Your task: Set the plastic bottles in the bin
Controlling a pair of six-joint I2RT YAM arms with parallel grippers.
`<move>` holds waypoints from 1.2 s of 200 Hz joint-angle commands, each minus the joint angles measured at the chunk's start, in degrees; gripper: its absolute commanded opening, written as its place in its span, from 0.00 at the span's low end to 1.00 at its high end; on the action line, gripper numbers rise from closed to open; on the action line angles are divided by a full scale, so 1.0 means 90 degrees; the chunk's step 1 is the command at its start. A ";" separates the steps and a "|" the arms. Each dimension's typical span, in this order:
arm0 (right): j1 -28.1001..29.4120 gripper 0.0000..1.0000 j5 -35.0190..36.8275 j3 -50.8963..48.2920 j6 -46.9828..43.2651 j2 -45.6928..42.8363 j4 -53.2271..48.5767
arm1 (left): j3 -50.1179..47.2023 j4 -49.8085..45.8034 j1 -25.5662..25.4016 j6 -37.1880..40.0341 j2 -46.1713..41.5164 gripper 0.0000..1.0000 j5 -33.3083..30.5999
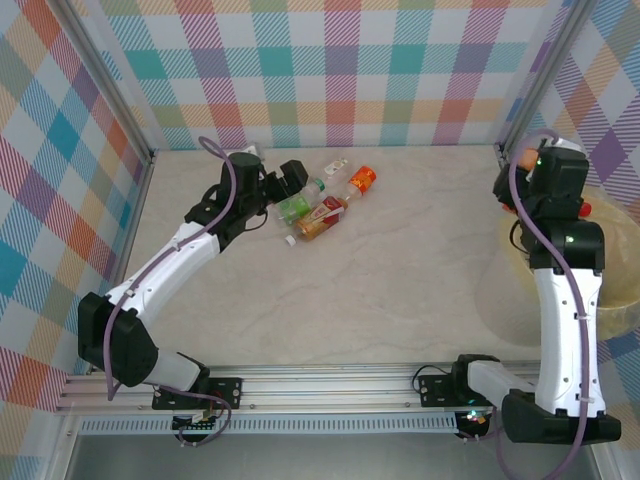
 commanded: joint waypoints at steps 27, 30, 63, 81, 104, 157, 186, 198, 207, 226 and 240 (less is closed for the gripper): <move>-0.1015 0.53 0.1530 -0.0014 -0.0287 -0.0173 -0.1364 | 0.0053 -0.0374 0.0100 -0.0087 0.0135 1.00 -0.0044; -0.1094 0.53 0.1517 -0.0047 -0.0302 -0.0193 -0.1368 | 0.0061 -0.0380 0.0101 -0.0100 0.0143 1.00 -0.0034; -0.1445 0.59 0.0836 -0.0321 -0.0658 -0.0246 -0.1341 | 0.0082 -0.0402 0.0108 -0.0260 0.0319 1.00 0.0069; -0.1444 0.72 0.0586 -0.0407 -0.0741 -0.0179 -0.1280 | 0.0083 -0.0403 0.0108 -0.0315 0.0378 1.00 0.0093; -0.1444 0.83 0.0785 -0.0434 -0.0699 -0.0055 -0.1250 | 0.0095 -0.0437 0.0102 -0.0334 0.0410 1.00 0.0075; -0.1444 0.92 0.0545 -0.0596 -0.0617 -0.0419 -0.0780 | 0.0106 -0.0437 0.0119 -0.0340 0.0500 1.00 0.0003; -0.1443 1.00 -0.0080 -0.0710 -0.0406 -0.0674 -0.0450 | 0.0109 -0.0437 0.0129 -0.0304 0.0598 1.00 -0.0002; -0.1439 1.00 -0.0453 -0.0773 -0.0296 -0.0795 -0.0257 | 0.0099 -0.0675 0.0140 -0.0249 0.0646 1.00 -0.0003; -0.1434 1.00 -0.0816 -0.0836 -0.0183 -0.0894 -0.0090 | 0.0114 -0.0717 0.0162 -0.0181 0.0676 1.00 -0.0005; -0.1436 1.00 -0.1805 -0.1009 0.0075 -0.1056 0.0303 | 0.0103 -0.0753 0.0188 0.0012 0.0711 1.00 -0.0006; -0.1418 1.00 -0.2905 -0.1293 0.0398 -0.1222 0.0845 | 0.0087 -0.0740 0.0189 0.0261 0.0747 1.00 0.0039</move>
